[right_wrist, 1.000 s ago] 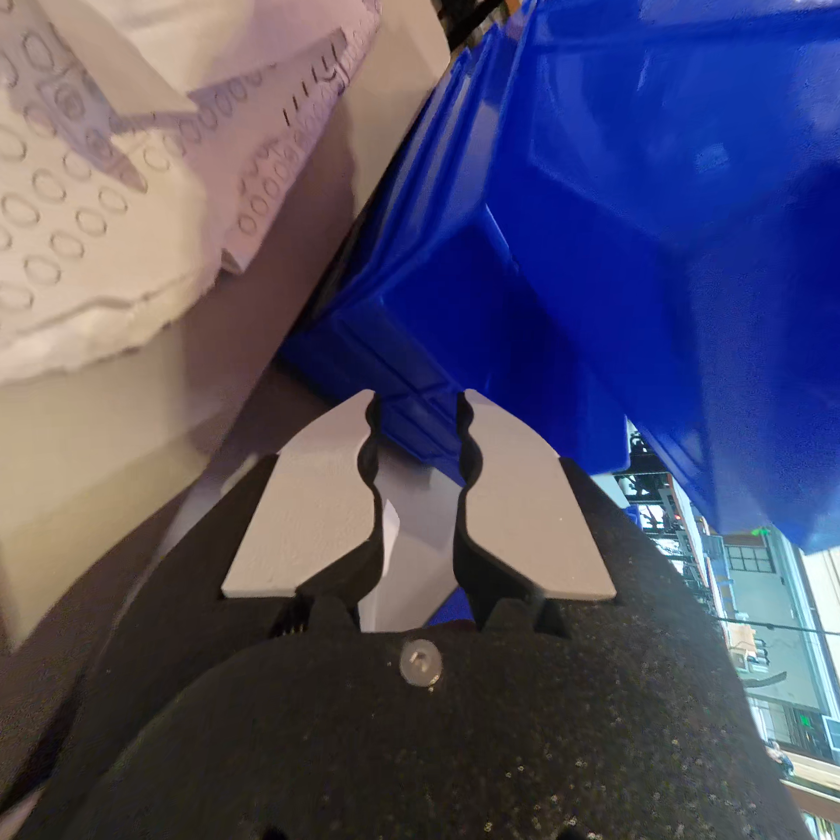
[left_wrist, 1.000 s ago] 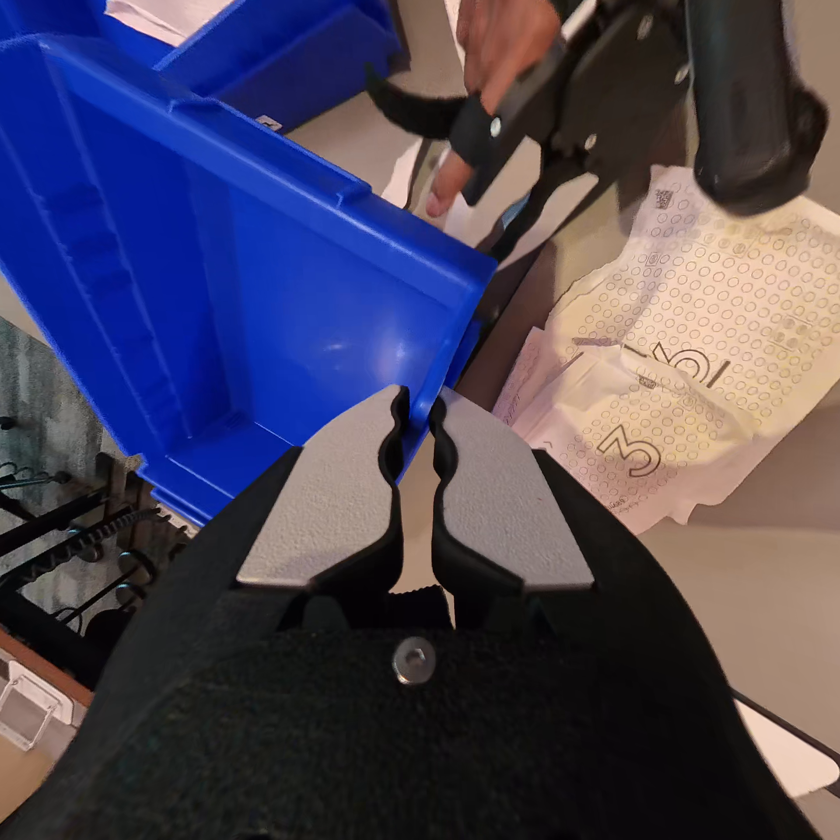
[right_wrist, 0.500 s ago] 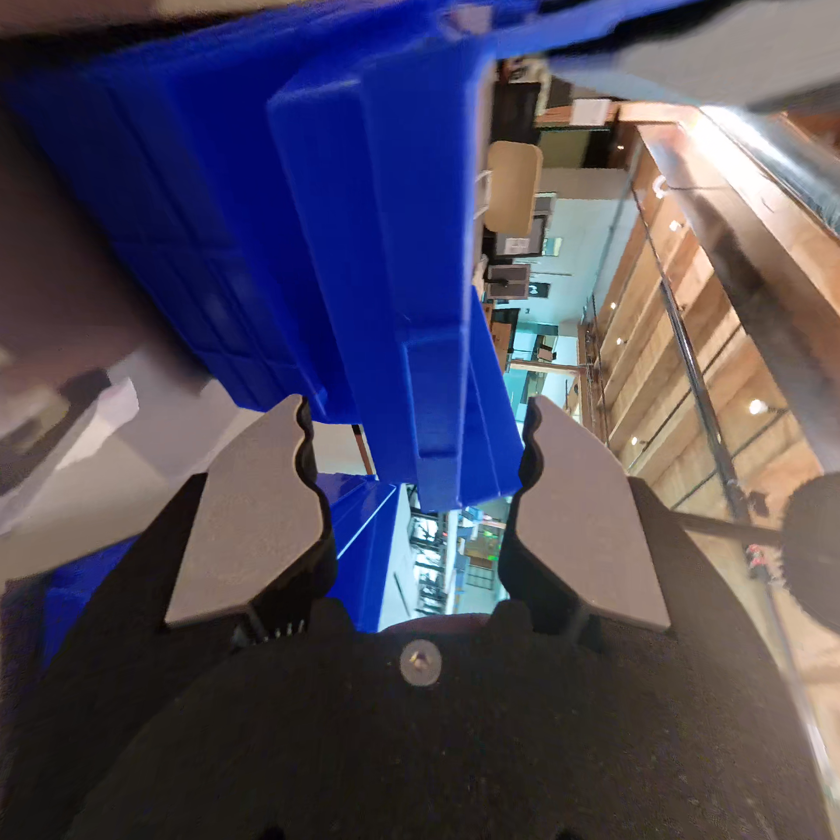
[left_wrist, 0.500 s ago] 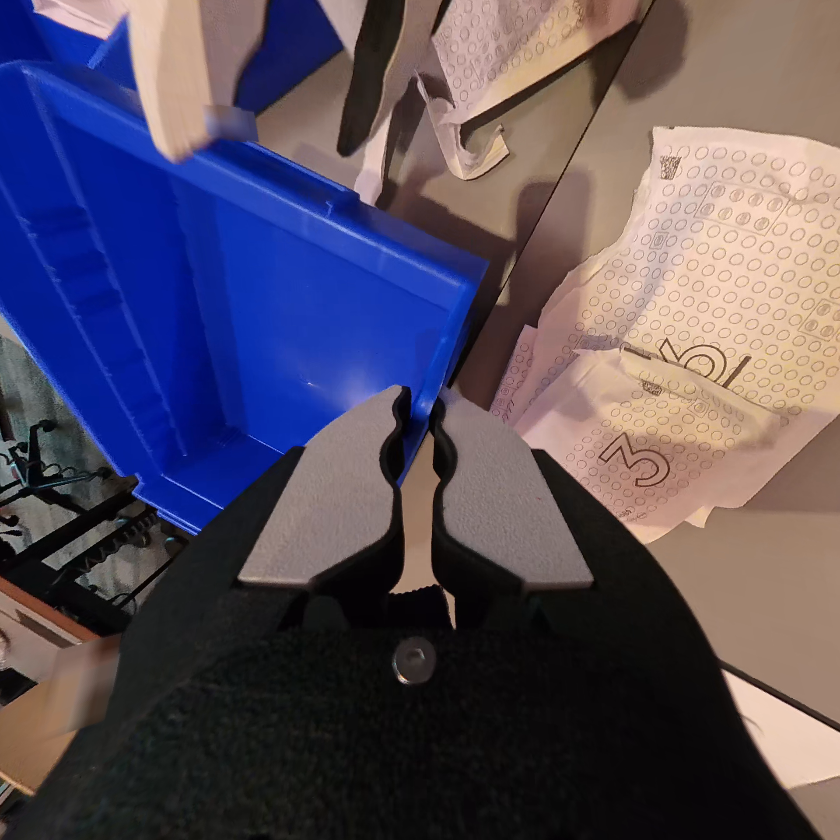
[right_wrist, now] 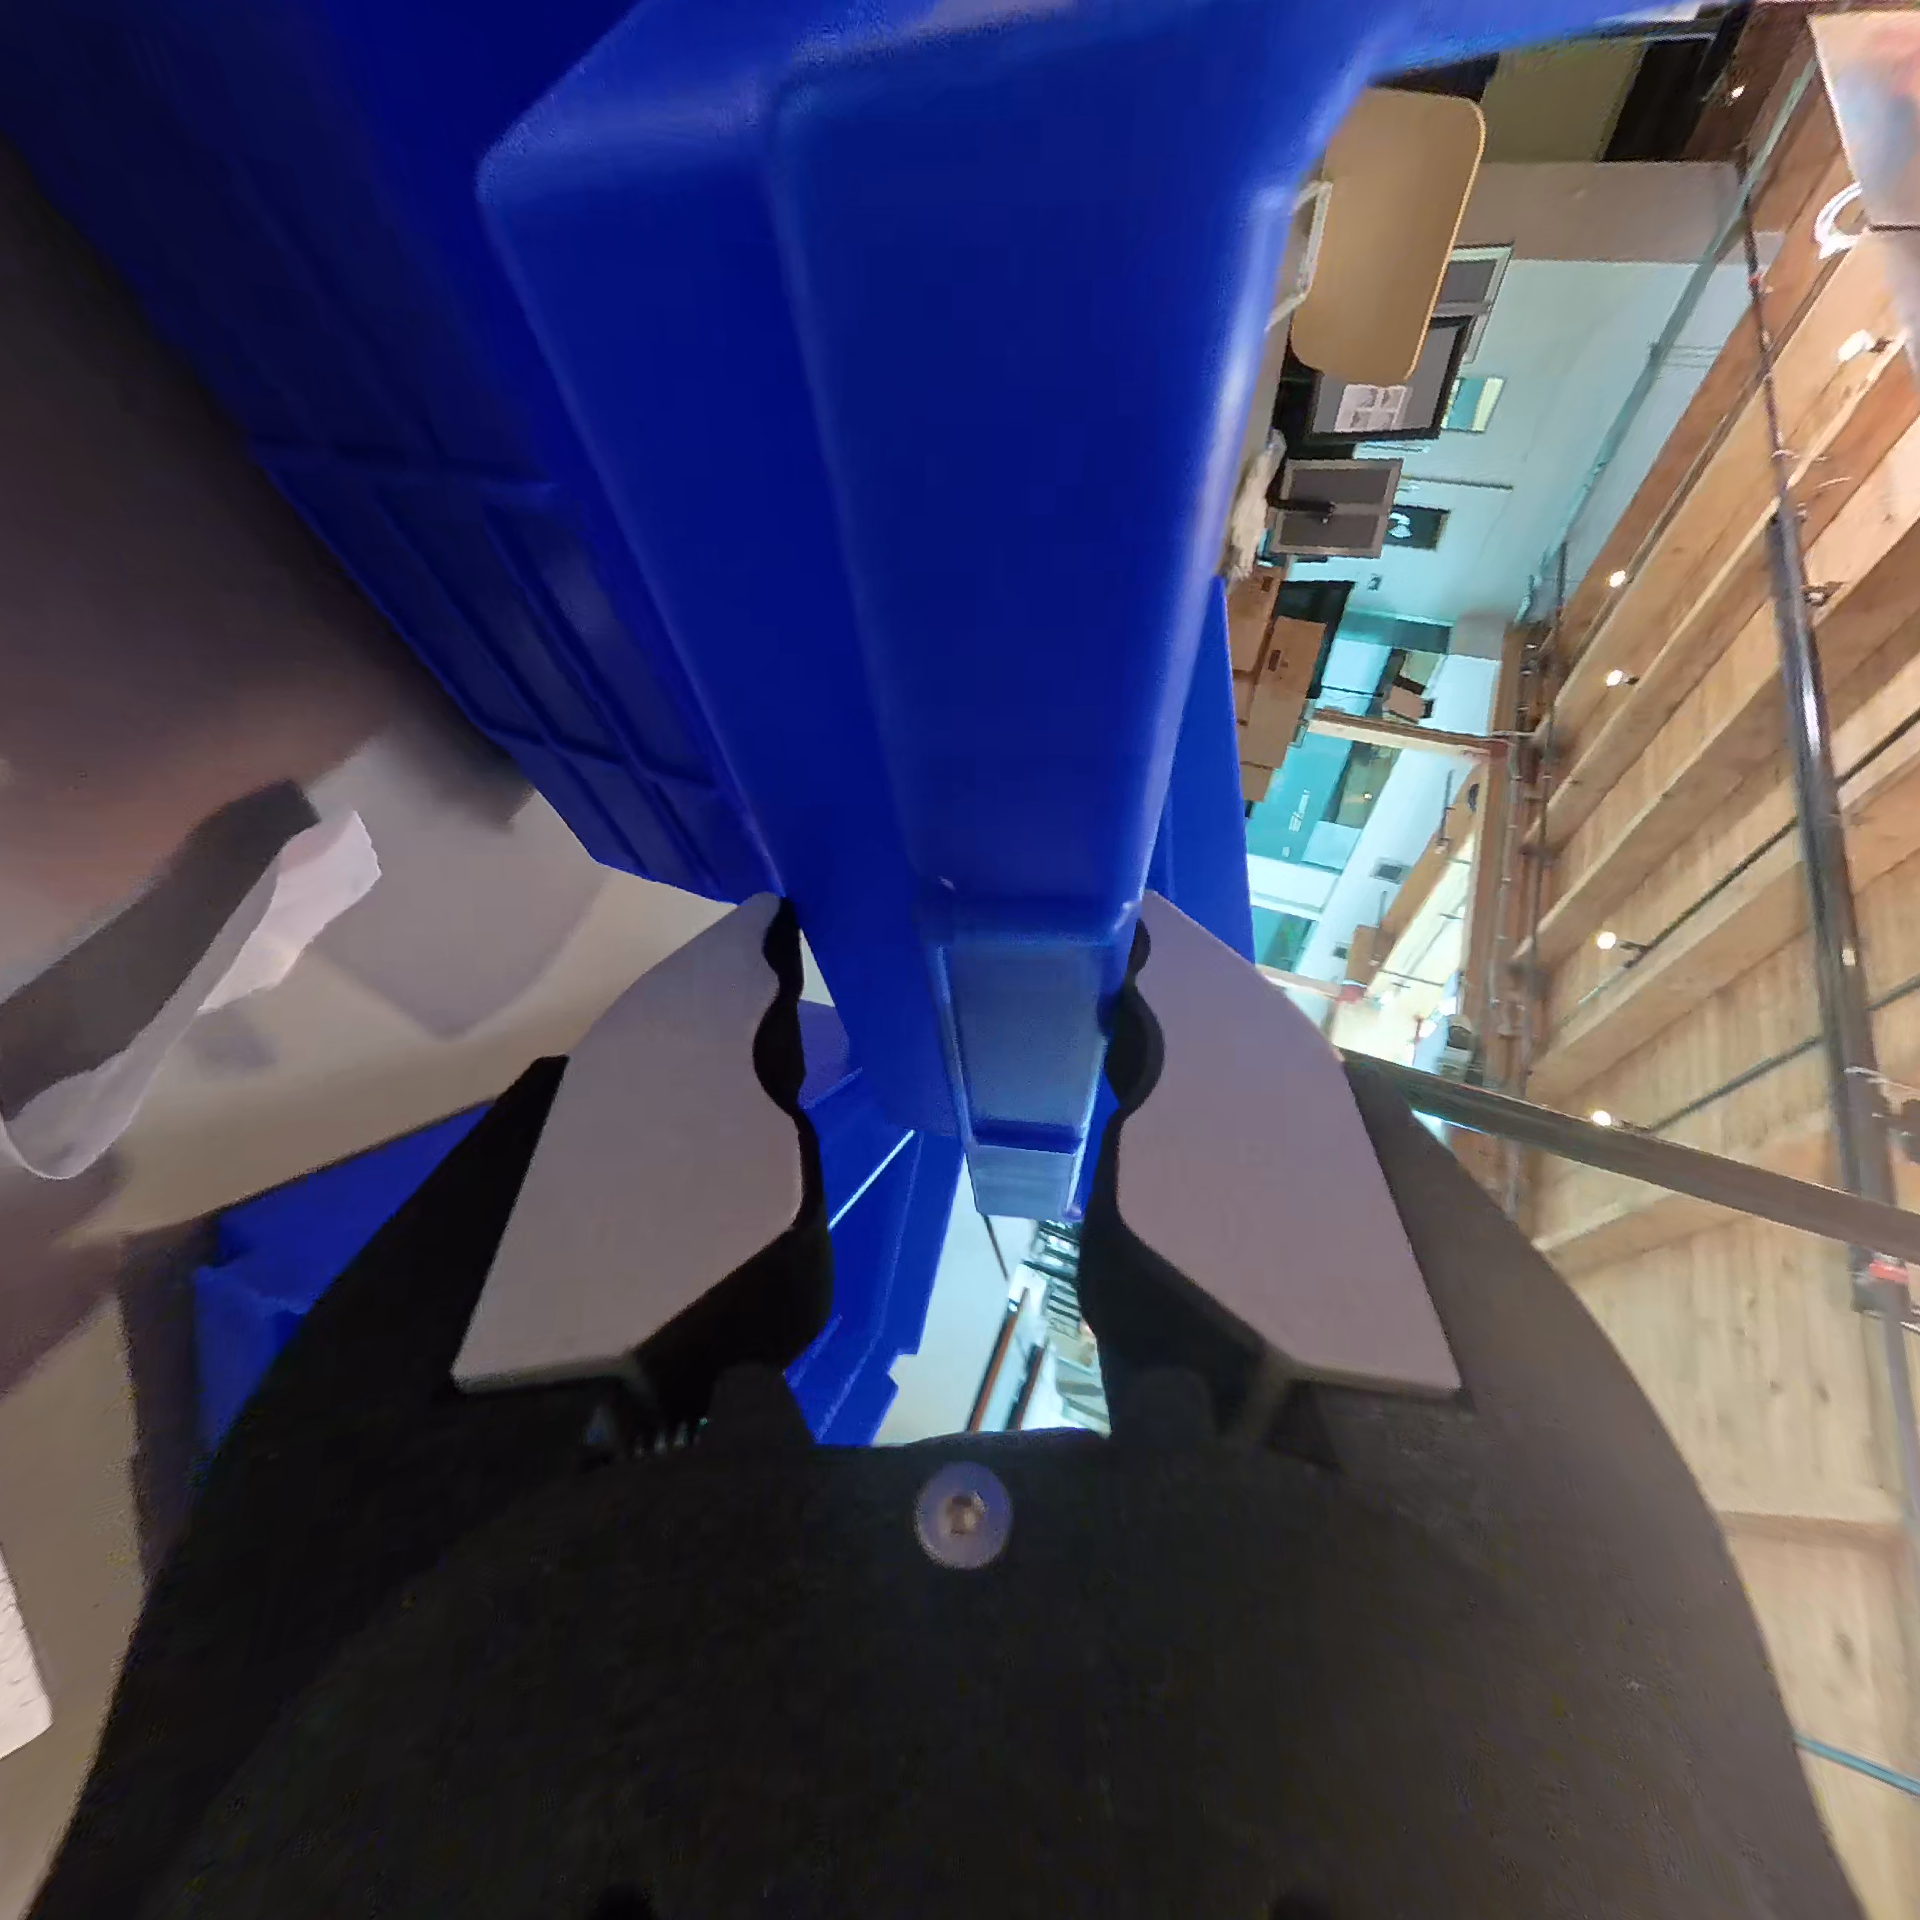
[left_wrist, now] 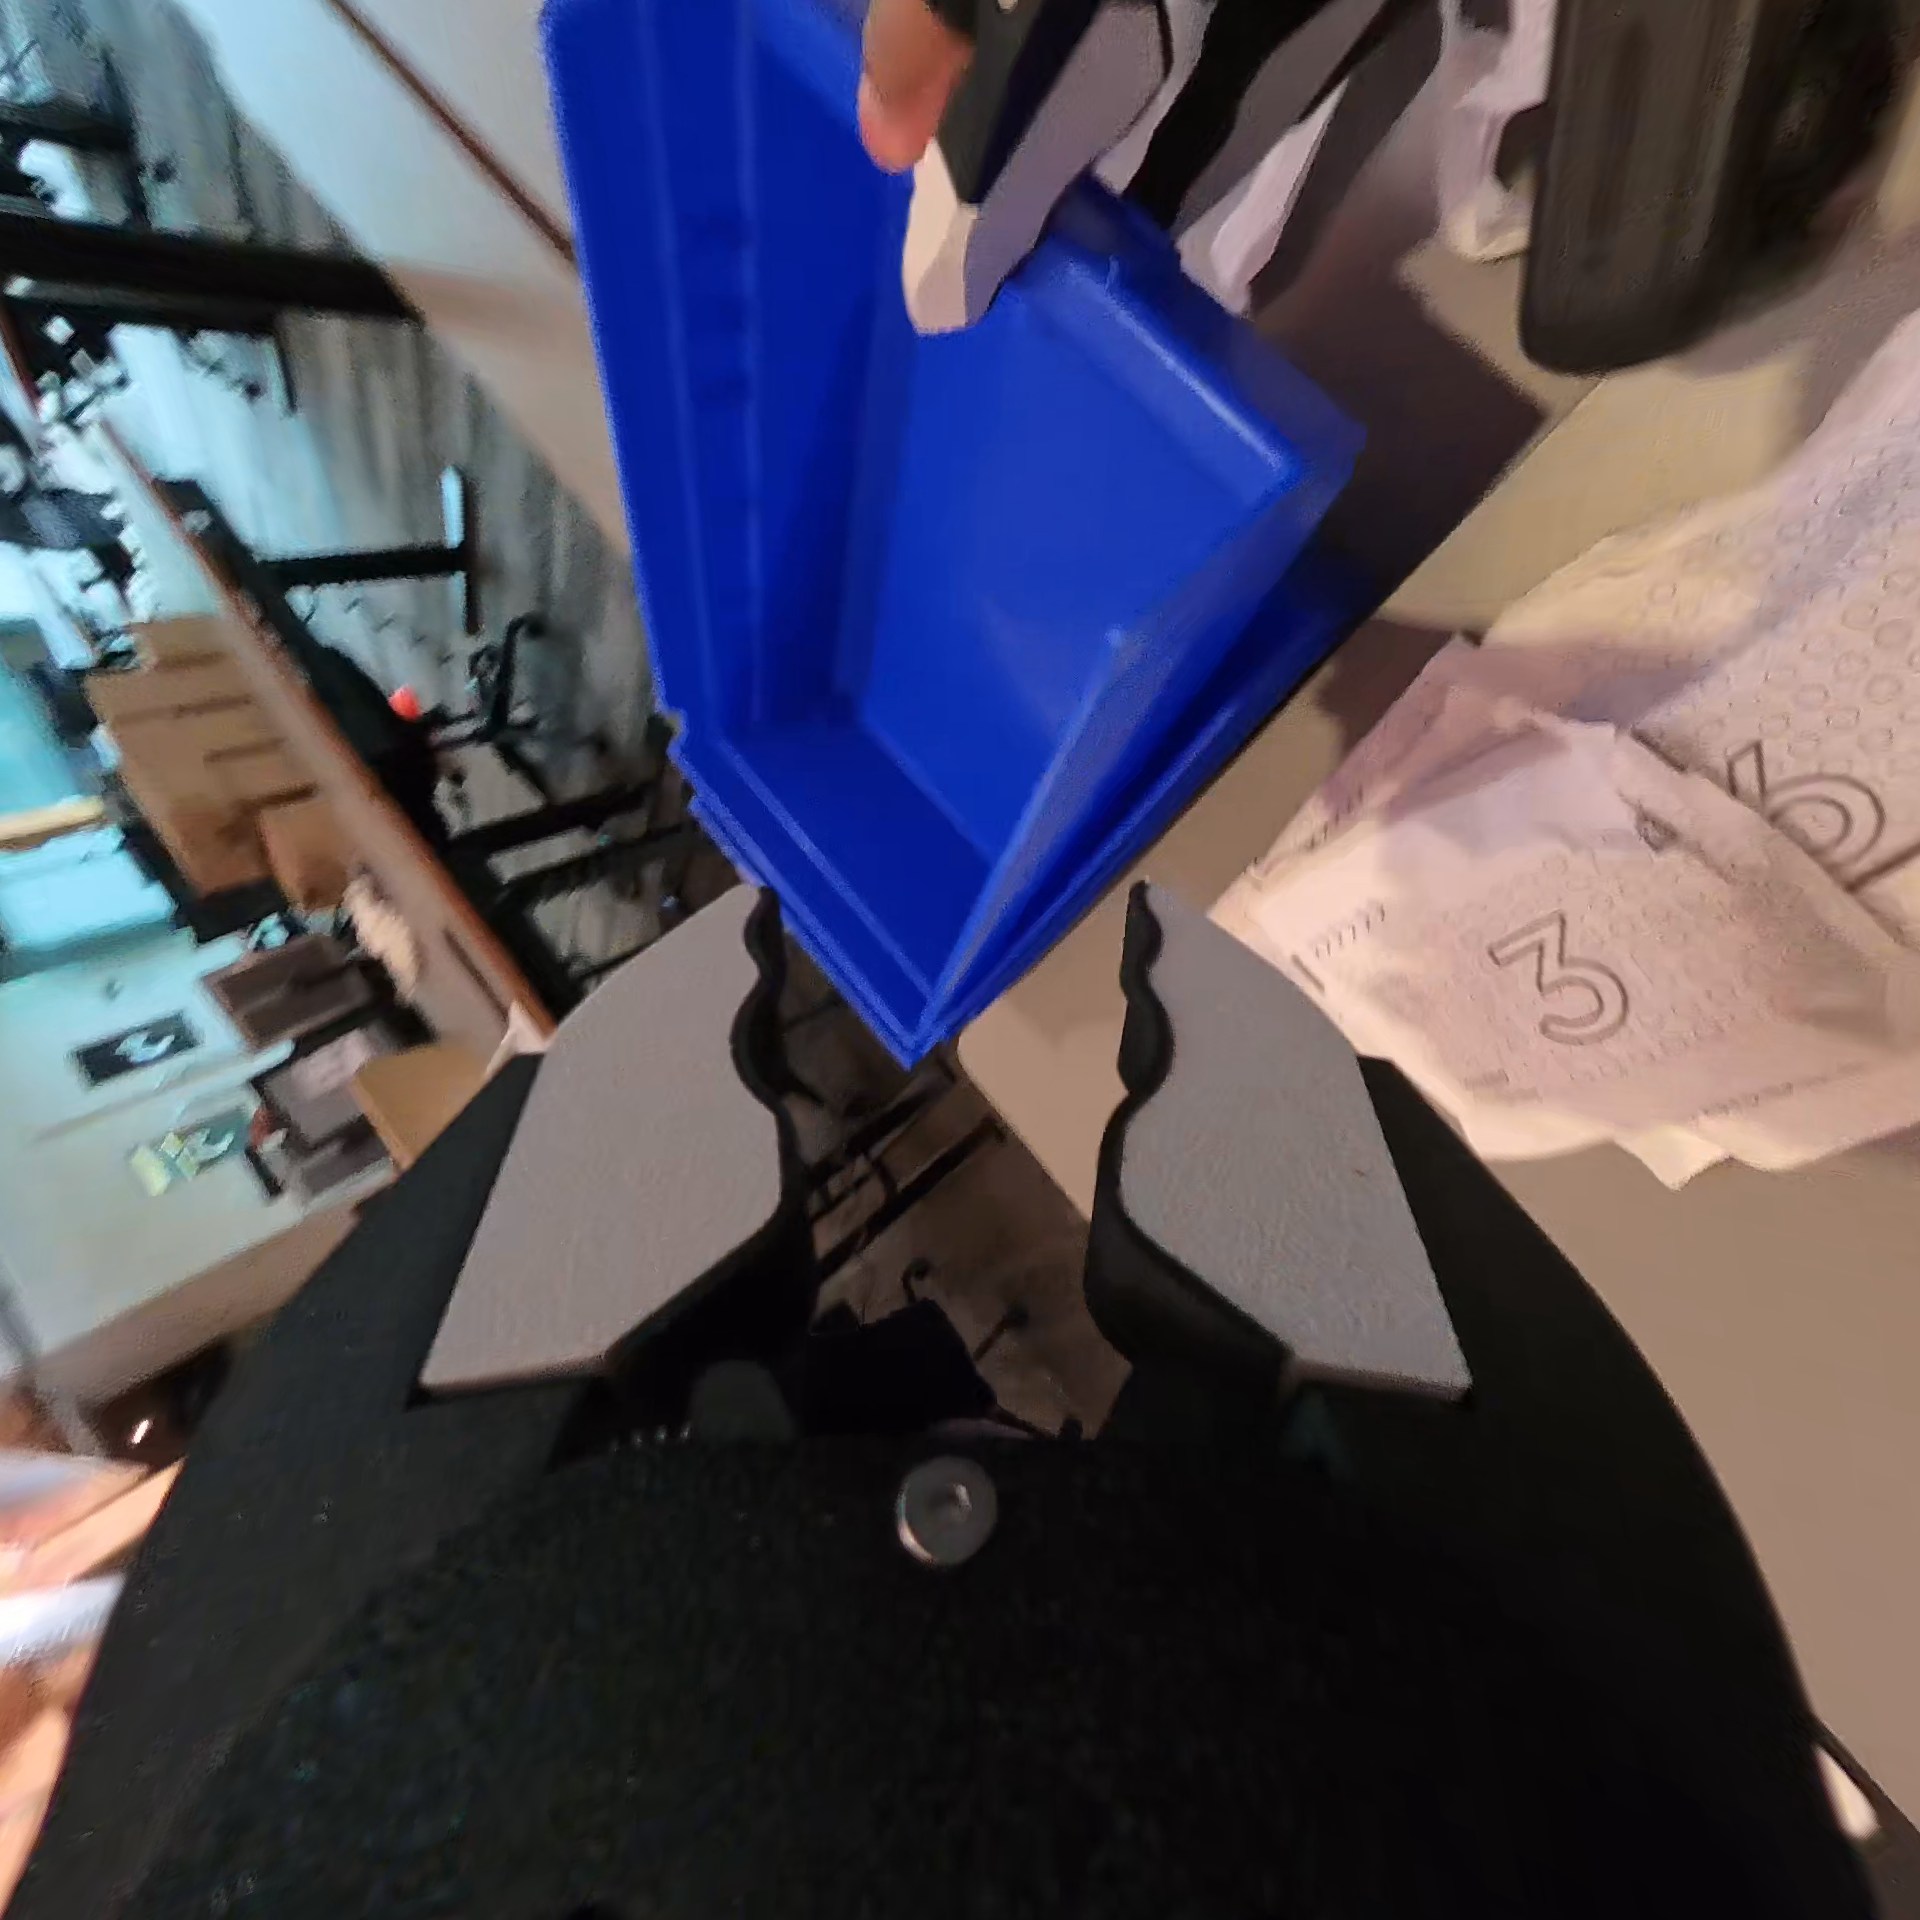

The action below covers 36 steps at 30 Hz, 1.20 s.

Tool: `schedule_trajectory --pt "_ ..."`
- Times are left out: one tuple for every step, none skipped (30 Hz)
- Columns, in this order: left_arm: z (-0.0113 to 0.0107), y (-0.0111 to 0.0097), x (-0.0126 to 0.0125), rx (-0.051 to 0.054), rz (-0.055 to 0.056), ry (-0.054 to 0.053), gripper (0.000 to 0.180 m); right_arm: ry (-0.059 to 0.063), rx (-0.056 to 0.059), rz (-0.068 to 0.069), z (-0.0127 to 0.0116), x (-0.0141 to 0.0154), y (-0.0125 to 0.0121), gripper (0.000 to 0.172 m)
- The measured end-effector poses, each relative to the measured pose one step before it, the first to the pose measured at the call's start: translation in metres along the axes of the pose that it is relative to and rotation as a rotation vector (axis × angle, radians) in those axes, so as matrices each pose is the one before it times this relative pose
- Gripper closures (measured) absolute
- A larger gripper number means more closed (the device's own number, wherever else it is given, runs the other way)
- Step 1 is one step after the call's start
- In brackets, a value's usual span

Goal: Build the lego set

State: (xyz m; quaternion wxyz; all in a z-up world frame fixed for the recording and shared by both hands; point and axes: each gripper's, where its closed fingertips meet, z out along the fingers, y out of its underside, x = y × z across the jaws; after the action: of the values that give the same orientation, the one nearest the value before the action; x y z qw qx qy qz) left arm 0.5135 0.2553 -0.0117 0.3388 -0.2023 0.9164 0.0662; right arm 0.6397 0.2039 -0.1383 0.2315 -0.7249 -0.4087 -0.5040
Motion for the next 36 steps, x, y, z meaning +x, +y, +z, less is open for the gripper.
schedule_trajectory --pt "-0.01581 0.00649 0.00371 -0.0222 -0.0122 -0.0286 0.119 -0.0127 0.0179 0.0179 -0.00252 0.00347 -0.00257 0.115" --pt "-0.01595 0.00619 0.00727 -0.0156 -0.0103 -0.0196 0.120 -0.0117 0.0241 0.0101 -0.00307 0.00415 -0.00384 0.115" --pt "-0.01599 0.00600 0.01088 -0.0119 -0.0086 -0.0092 0.121 -0.0126 0.0177 0.0074 -0.00328 0.00485 -0.00362 0.115" --pt "-0.01595 0.00683 0.01285 -0.0159 -0.0093 -0.0079 0.122 -0.0121 0.0103 0.0048 -0.00299 0.00522 -0.00308 0.114" --pt "-0.01596 0.00777 0.01376 -0.0214 -0.0089 -0.0093 0.123 -0.0119 0.0020 0.0002 -0.00248 0.00552 -0.00189 0.115" --pt "-0.01651 0.00846 0.01494 -0.0239 -0.0059 -0.0086 0.123 -0.0097 0.0062 0.0086 -0.00268 0.00653 -0.00188 0.115" --pt "-0.01712 0.00847 0.01576 -0.0219 -0.0071 -0.0097 0.123 -0.0058 0.0174 0.0123 -0.00349 0.00766 -0.00287 0.115" --pt "-0.01780 0.00854 0.01645 -0.0207 -0.0071 -0.0094 0.125 -0.0070 0.0105 0.0073 -0.00409 0.00821 -0.00258 0.115" --pt "-0.01822 0.00832 0.01700 -0.0199 -0.0046 -0.0094 0.125 -0.0072 0.0117 0.0189 -0.00518 0.00909 -0.00342 0.115" --pt "-0.01878 0.00800 0.01666 -0.0171 -0.0047 -0.0145 0.126 0.0019 0.0077 0.0147 -0.00577 0.01055 -0.00352 0.115" --pt "-0.01907 0.00752 0.01652 -0.0152 -0.0072 -0.0163 0.128 0.0162 -0.0094 -0.0034 -0.00592 0.01170 -0.00194 0.115" --pt "-0.01919 0.00700 0.01586 -0.0127 -0.0109 -0.0180 0.129 0.0311 -0.0184 -0.0221 -0.00630 0.01256 -0.00122 0.115" --pt "-0.01911 0.00598 0.01532 -0.0088 -0.0160 -0.0191 0.130 0.0390 -0.0156 -0.0327 -0.00713 0.01235 -0.00191 0.116" --pt "-0.01862 0.00499 0.01494 -0.0035 -0.0201 -0.0190 0.131 0.0367 -0.0086 -0.0275 -0.00846 0.01161 -0.00354 0.115" --pt "-0.01808 0.00408 0.01498 0.0001 -0.0231 -0.0160 0.133 0.0285 -0.0036 -0.0139 -0.00997 0.01053 -0.00564 0.115" --pt "-0.01675 0.00328 0.01489 0.0020 -0.0283 -0.0138 0.133 0.0204 0.0081 0.0011 -0.01177 0.00916 -0.00905 0.115" --pt "-0.01506 0.00267 0.01495 0.0039 -0.0357 -0.0105 0.134 0.0139 0.0223 0.0157 -0.01338 0.00744 -0.01322 0.115" --pt "-0.01269 0.00165 0.01419 0.0077 -0.0498 -0.0124 0.135 0.0081 0.0322 0.0272 -0.01459 0.00520 -0.01710 0.116" --pt "-0.00992 -0.00008 0.01467 0.0185 -0.0642 -0.0054 0.135 0.0042 0.0421 0.0332 -0.01523 0.00236 -0.02088 0.116" --pt "-0.00720 -0.00218 0.01572 0.0322 -0.0791 0.0044 0.135 0.0023 0.0463 0.0337 -0.01502 -0.00088 -0.02394 0.116" --pt "-0.00437 -0.00440 0.01609 0.0513 -0.0880 0.0093 0.136 0.0073 0.0148 0.0229 -0.01356 -0.00347 -0.02206 0.116" --pt "-0.00160 -0.00543 0.01578 0.0664 -0.0944 0.0071 0.137 0.0039 0.0060 0.0171 -0.01222 -0.00670 -0.02068 0.116" --pt "0.00068 -0.00479 0.01654 0.0725 -0.0923 0.0147 0.138 -0.0042 0.0189 0.0092 -0.01087 -0.01049 -0.02146 0.116" --pt "0.00282 -0.00403 0.01658 0.0802 -0.0881 0.0197 0.139 -0.0121 0.0339 0.0110 -0.00928 -0.01367 -0.02272 0.116" --pt "0.00466 -0.00224 0.01596 0.0806 -0.0785 0.0215 0.140 -0.0153 0.0394 0.0144 -0.00702 -0.01556 -0.02295 0.116" --pt "0.00574 0.00050 0.01482 0.0708 -0.0609 0.0201 0.141 -0.0163 0.0267 0.0162 -0.00440 -0.01673 -0.02095 0.116" --pt "0.00590 0.00341 0.01183 0.0536 -0.0546 0.0066 0.142 -0.0146 0.0129 0.0023 -0.00216 -0.01746 -0.01840 0.116" --pt "0.00538 0.00476 0.00967 0.0375 -0.0560 -0.0012 0.142 -0.0145 0.0144 -0.0043 -0.00076 -0.01780 -0.01747 0.116" --pt "0.00393 0.00431 0.00944 0.0349 -0.0524 0.0048 0.142 -0.0117 0.0224 -0.0103 0.00053 -0.01758 -0.01751 0.116" --pt "0.00218 0.00314 0.00837 0.0406 -0.0501 0.0039 0.143 -0.0034 0.0121 -0.0157 0.00166 -0.01654 -0.01525 0.116" --pt "0.00082 0.00378 0.00757 0.0325 -0.0459 0.0058 0.143 0.0031 0.0007 -0.0229 0.00235 -0.01514 -0.01303 0.116" --pt "0.00012 0.00514 0.00614 0.0177 -0.0391 0.0022 0.144 0.0032 0.0016 -0.0252 0.00275 -0.01462 -0.01193 0.116" --pt "-0.00014 0.00638 0.00540 0.0077 -0.0317 0.0010 0.144 0.0004 -0.0040 -0.0202 0.00352 -0.01410 -0.00985 0.117" --pt "-0.00027 0.00684 0.00439 0.0000 -0.0271 -0.0035 0.144 -0.0072 -0.0125 -0.0075 0.00406 -0.01426 -0.00753 0.117" --pt "-0.00019 0.00719 0.00313 -0.0046 -0.0202 -0.0093 0.144 -0.0167 -0.0073 0.0011 0.00459 -0.01482 -0.00659 0.117" --pt "-0.00048 0.00714 0.00229 -0.0048 -0.0112 -0.0142 0.144 -0.0273 -0.0076 0.0067 0.00513 -0.01530 -0.00465 0.117"
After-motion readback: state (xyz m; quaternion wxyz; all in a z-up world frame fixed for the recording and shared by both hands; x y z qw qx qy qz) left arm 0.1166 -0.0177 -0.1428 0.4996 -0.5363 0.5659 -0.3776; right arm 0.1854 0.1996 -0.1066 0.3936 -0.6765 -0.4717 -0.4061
